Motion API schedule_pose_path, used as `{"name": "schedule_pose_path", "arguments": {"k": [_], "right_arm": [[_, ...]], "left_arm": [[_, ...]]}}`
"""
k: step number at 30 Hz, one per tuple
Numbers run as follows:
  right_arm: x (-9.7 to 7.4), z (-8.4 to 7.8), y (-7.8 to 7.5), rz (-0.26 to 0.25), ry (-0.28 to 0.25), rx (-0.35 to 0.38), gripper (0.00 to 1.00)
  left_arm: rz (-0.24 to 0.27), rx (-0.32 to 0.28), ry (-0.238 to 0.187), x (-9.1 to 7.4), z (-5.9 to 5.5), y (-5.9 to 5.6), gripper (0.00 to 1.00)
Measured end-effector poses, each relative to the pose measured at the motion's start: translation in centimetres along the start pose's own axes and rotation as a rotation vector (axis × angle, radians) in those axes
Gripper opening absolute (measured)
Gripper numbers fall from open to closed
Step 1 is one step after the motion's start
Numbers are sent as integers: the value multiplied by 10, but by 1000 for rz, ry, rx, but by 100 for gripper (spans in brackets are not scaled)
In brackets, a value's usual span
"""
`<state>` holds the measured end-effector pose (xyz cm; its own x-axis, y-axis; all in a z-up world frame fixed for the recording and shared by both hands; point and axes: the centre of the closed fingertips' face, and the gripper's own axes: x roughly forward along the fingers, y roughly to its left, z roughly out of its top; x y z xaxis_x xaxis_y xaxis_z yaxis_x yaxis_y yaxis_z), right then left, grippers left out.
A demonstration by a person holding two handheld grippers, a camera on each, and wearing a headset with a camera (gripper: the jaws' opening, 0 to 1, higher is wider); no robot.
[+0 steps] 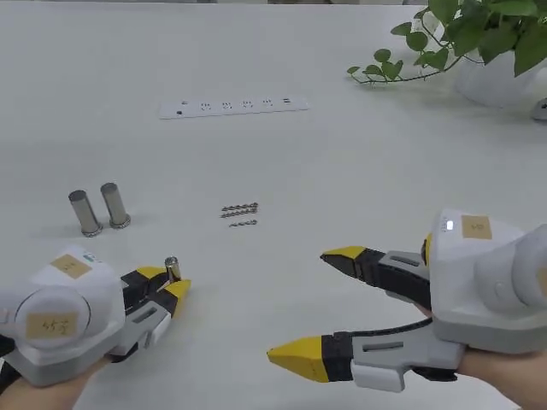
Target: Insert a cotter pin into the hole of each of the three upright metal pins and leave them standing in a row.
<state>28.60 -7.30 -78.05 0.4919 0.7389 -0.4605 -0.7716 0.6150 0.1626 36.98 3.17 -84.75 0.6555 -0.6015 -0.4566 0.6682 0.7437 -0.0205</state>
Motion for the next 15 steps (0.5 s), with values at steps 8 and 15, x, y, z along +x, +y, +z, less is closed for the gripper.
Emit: {"name": "schedule_pose_path", "arguments": {"k": [8, 15], "right_arm": [[0, -1, 1, 3, 4, -2, 84], [-2, 5, -3, -5, -21, 13, 82]], "left_arm": [[-4, -14, 2, -1, 2, 0, 21], [-1, -23, -6, -8, 8, -1, 31]]}}
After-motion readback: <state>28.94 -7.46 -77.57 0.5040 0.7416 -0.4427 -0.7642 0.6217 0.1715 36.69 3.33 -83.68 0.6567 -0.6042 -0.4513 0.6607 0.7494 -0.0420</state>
